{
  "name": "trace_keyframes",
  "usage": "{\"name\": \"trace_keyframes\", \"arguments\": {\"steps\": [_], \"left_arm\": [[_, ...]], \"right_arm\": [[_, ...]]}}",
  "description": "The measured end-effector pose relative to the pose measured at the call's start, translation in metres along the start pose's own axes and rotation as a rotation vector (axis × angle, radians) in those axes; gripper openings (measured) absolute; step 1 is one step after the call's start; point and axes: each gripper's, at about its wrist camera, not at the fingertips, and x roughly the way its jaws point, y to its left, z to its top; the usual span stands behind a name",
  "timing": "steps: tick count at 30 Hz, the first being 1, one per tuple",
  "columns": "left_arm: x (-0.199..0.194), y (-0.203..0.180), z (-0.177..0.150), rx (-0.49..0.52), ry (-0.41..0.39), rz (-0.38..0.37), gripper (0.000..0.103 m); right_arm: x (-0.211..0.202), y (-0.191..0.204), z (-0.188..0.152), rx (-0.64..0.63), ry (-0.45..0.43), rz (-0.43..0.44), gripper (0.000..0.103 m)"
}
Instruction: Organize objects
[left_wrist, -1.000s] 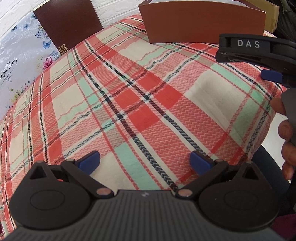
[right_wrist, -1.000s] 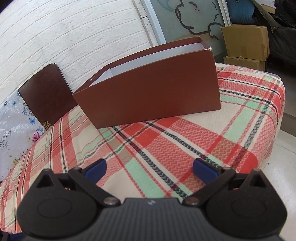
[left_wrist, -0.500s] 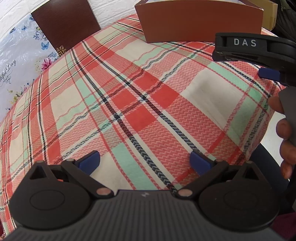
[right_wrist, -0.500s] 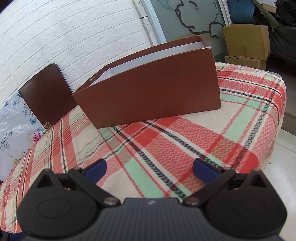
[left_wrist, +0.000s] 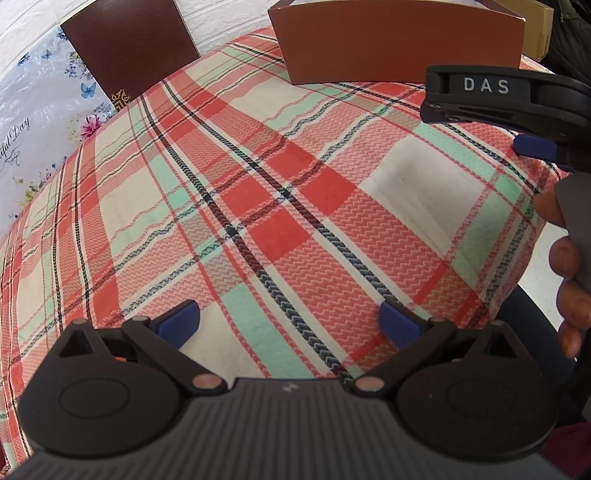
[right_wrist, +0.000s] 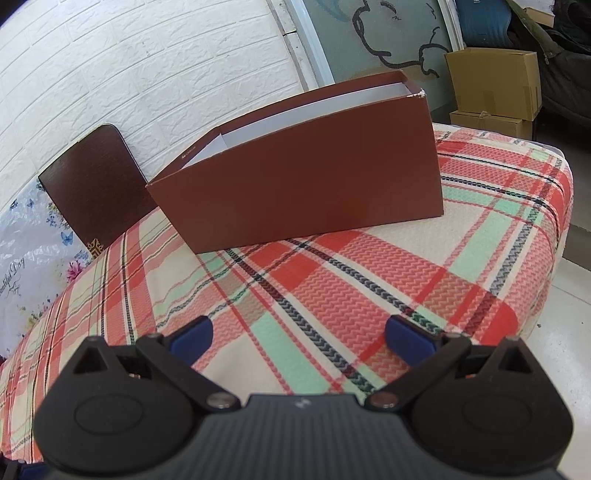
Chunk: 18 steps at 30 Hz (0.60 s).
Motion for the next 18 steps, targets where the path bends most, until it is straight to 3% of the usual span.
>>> {"name": "trace_keyframes", "arguments": {"steps": [18], "left_arm": [[0.0004,-0.0011,0.0017,-0.001,0.002,-0.001,0.103]], "right_arm": [[0.0005,0.0015,0.0005,-0.01,-0.002,0.005,0.103]]}}
